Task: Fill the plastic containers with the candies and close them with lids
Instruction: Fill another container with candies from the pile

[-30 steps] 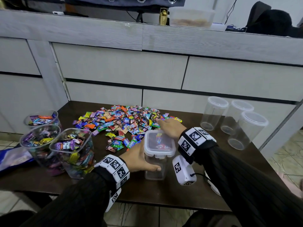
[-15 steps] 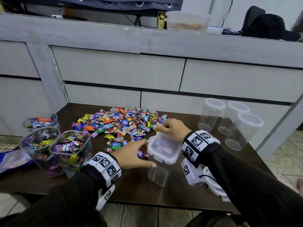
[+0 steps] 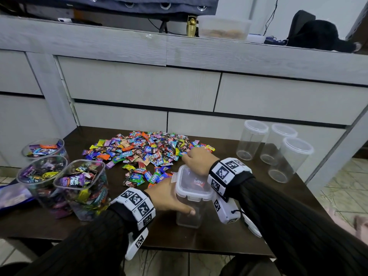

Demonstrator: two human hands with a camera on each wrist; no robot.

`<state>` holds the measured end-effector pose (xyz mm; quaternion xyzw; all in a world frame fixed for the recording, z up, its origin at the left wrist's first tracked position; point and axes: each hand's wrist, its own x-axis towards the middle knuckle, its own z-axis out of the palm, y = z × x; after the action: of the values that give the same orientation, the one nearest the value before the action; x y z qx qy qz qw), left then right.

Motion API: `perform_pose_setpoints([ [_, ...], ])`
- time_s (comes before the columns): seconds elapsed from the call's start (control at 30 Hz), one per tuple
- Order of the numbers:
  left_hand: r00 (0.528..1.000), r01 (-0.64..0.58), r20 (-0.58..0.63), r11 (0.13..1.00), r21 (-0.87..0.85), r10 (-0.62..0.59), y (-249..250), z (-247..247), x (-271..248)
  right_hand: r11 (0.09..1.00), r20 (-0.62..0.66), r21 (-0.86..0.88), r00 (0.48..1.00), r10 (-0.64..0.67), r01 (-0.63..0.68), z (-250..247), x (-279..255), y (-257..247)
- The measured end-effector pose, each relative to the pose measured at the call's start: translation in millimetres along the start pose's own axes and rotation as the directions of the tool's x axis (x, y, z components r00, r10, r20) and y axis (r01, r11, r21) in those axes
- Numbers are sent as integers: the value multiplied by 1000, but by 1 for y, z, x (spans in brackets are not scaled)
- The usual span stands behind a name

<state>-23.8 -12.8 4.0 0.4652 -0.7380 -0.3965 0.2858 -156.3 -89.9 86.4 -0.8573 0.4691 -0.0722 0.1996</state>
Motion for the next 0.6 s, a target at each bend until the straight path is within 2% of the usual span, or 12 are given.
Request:
perform_pose_setpoints([
  [0.13, 997, 25, -74, 999, 46, -21, -3, 1, 1, 1000, -11, 19, 1000, 9, -9, -2, -3, 6],
  [0.27, 961, 97, -275, 968, 229, -31, -8, -7, -6, 986, 34, -31, 986, 163, -162, -6, -12, 15],
  [0.3, 955, 105, -296, 964, 245, -29, -9, -9, -8, 980, 70, -31, 978, 198, -196, -7, -13, 17],
  [0.37, 962, 139, -265, 948, 287, -60, -11, -12, -13, 970, 143, 41, 963, 230, -238, -9, -16, 20],
  [0.47, 963, 213, -240, 888, 408, -121, -12, -16, -20, 959, 195, 184, 964, 180, -216, -18, -15, 22],
  [0.6, 949, 246, -287, 879, 408, -132, -8, -24, -22, 993, 243, 78, 968, 68, -90, -30, -10, 20],
])
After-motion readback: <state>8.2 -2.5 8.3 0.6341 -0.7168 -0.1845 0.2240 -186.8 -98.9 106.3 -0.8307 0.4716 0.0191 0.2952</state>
